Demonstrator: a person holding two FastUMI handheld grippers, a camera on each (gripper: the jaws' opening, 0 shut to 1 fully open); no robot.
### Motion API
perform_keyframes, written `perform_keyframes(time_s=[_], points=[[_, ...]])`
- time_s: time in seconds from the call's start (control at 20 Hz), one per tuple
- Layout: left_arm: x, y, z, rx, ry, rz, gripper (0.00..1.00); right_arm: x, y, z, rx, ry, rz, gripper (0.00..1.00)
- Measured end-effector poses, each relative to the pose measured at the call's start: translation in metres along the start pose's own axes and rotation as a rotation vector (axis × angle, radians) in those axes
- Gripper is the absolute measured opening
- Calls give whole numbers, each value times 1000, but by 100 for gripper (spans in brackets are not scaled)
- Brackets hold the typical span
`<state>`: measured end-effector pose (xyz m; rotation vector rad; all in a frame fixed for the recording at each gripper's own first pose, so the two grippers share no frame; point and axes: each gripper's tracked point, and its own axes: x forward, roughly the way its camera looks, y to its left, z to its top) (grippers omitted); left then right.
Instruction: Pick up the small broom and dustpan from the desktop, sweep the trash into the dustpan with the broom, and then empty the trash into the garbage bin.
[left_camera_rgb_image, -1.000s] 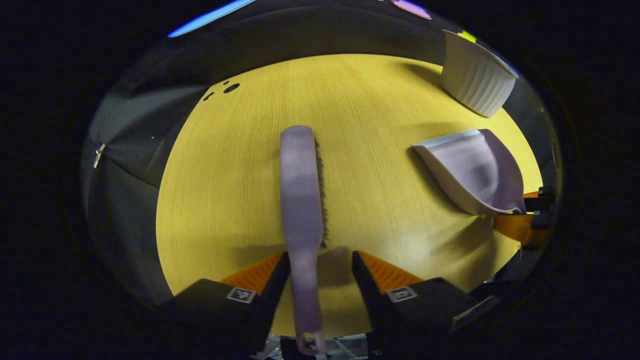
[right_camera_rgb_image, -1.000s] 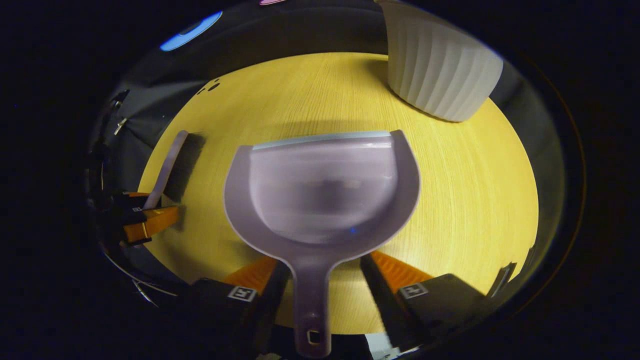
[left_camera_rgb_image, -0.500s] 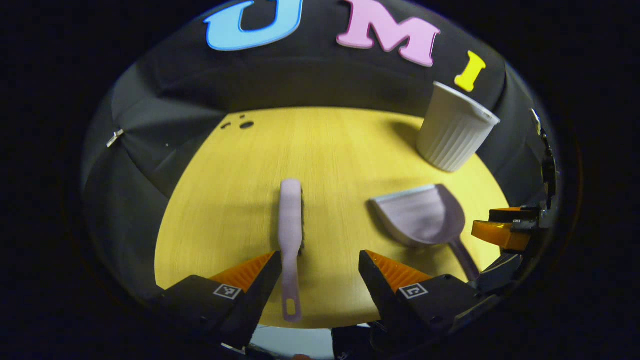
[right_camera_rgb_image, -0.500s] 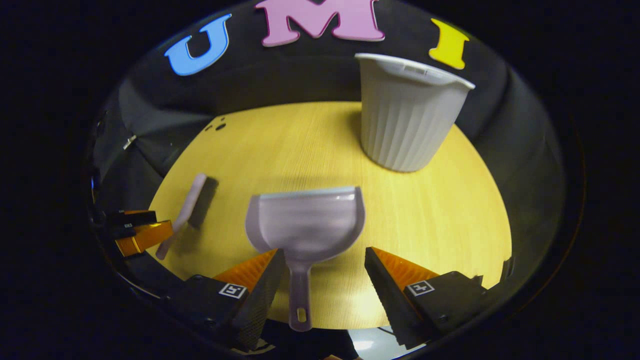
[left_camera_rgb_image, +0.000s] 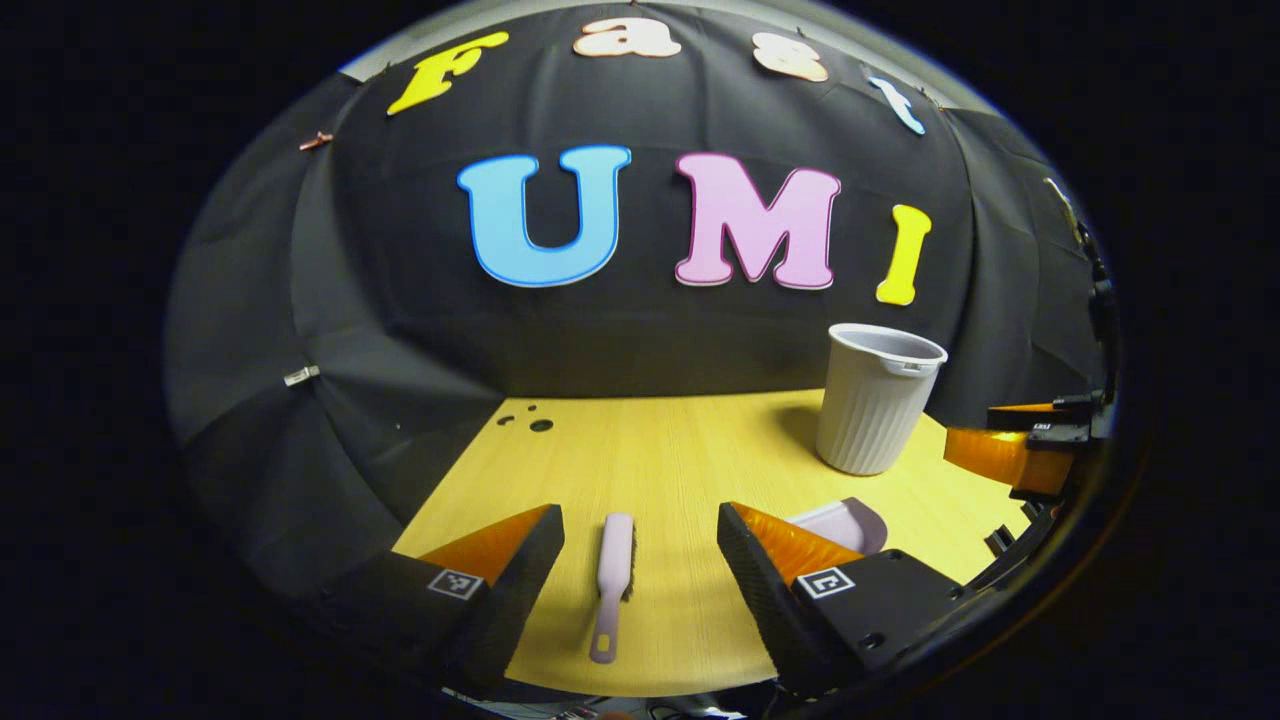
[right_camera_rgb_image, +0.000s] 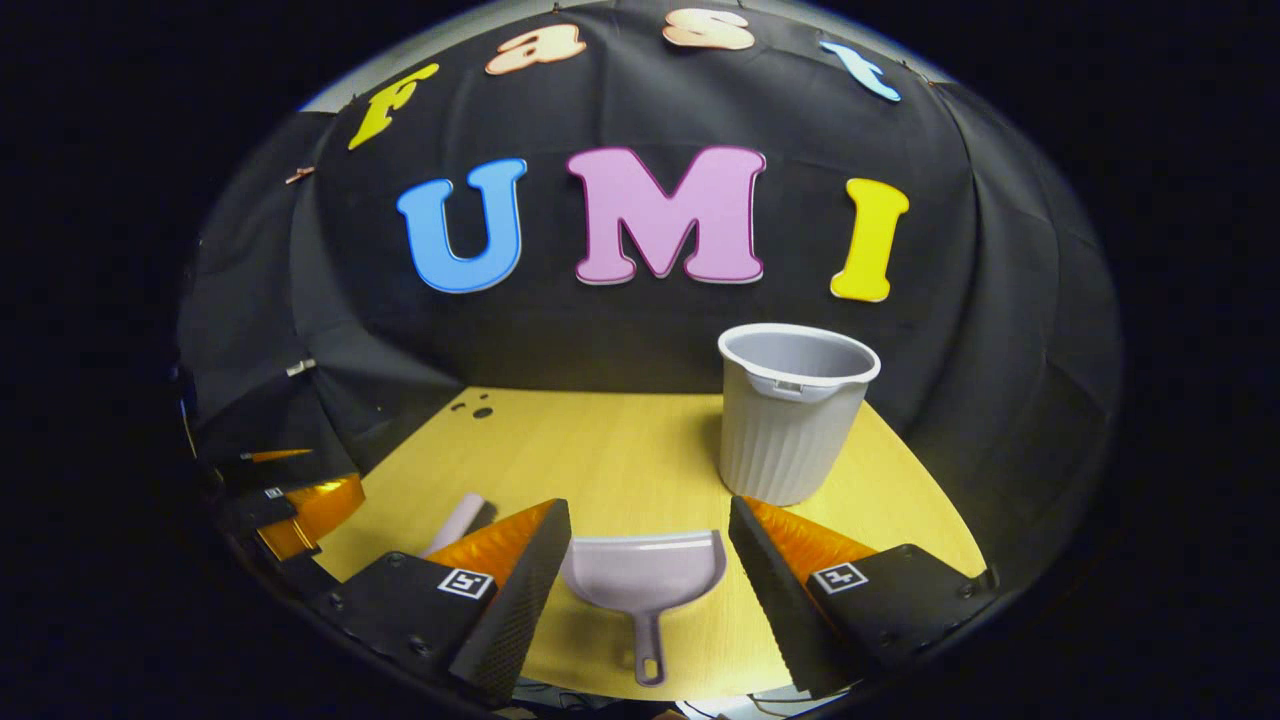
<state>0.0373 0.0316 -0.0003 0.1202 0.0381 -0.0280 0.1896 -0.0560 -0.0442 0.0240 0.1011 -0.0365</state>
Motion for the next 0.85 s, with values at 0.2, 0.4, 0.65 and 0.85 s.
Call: perform_keyframes(time_s=[0.2,0.4,0.65,0.85], points=[[-36,-23,-12,19,-26,-48,98,-19,25,-20,-23,-7,26,99],[-66,-24,-14,23,-18,-56,98,-35,53,-50,-43,56,81,99],[-69,-20,-24,-22,9,-57,98,-45,51,-48,-61,51,63,100],[-66,-20,-36,-83,44,-64,98,-50,42,-62,-46,93,36,100]])
